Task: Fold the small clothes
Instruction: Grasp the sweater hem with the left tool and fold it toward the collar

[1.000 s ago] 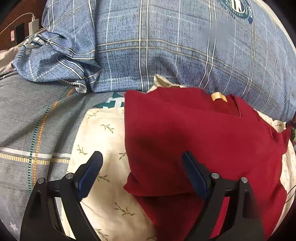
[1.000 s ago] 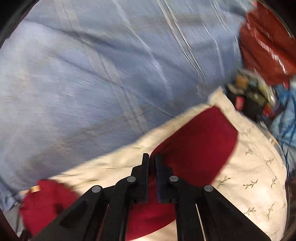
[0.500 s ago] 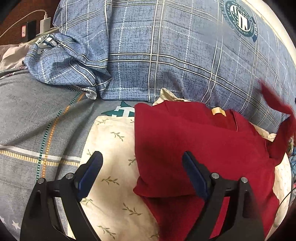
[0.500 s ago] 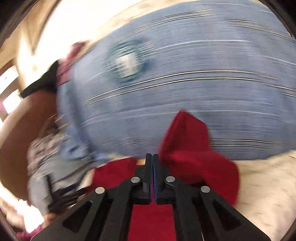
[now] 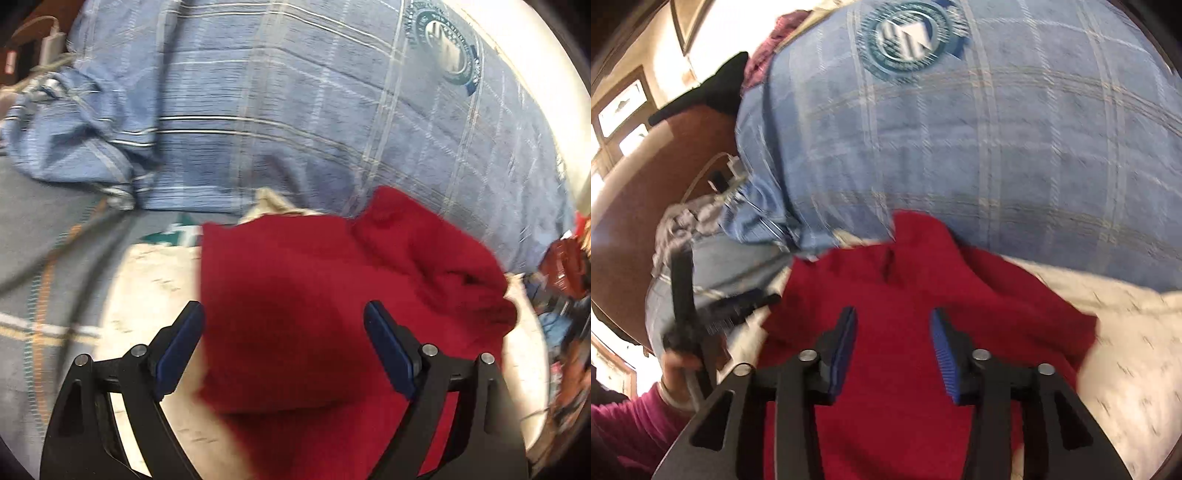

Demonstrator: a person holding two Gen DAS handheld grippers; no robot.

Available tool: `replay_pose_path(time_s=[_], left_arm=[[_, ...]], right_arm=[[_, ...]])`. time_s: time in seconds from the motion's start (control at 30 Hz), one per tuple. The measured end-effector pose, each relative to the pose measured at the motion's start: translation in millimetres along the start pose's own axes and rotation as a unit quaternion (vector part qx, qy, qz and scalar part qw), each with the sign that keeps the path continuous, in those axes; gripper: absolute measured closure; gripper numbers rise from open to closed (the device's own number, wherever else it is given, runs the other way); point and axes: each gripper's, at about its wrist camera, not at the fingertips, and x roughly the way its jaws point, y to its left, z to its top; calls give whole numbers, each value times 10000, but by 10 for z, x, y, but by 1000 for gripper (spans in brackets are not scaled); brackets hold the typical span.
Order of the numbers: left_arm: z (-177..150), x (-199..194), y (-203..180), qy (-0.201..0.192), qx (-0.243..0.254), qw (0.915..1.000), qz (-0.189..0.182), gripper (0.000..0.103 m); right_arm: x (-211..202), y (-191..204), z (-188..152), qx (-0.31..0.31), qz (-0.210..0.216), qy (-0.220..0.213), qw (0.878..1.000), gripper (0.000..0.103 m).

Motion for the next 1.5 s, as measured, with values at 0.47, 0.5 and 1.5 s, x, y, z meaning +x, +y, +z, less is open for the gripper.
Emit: replay_pose_path(time_s=[0.47, 0.5, 1.5], left_arm=[[681, 1380, -1002, 113, 1121, 9936, 61, 15], [678, 1447, -1055, 163, 1170, 9930, 28, 15], [187, 21, -39, 688, -621, 9953, -293, 97]], right_arm=[[-158, -776, -623, 1319, 420, 99, 9903, 44], [-155, -801, -637, 1346, 424, 124, 9899, 44], [209, -343, -551, -444, -1441, 352, 9879, 42]])
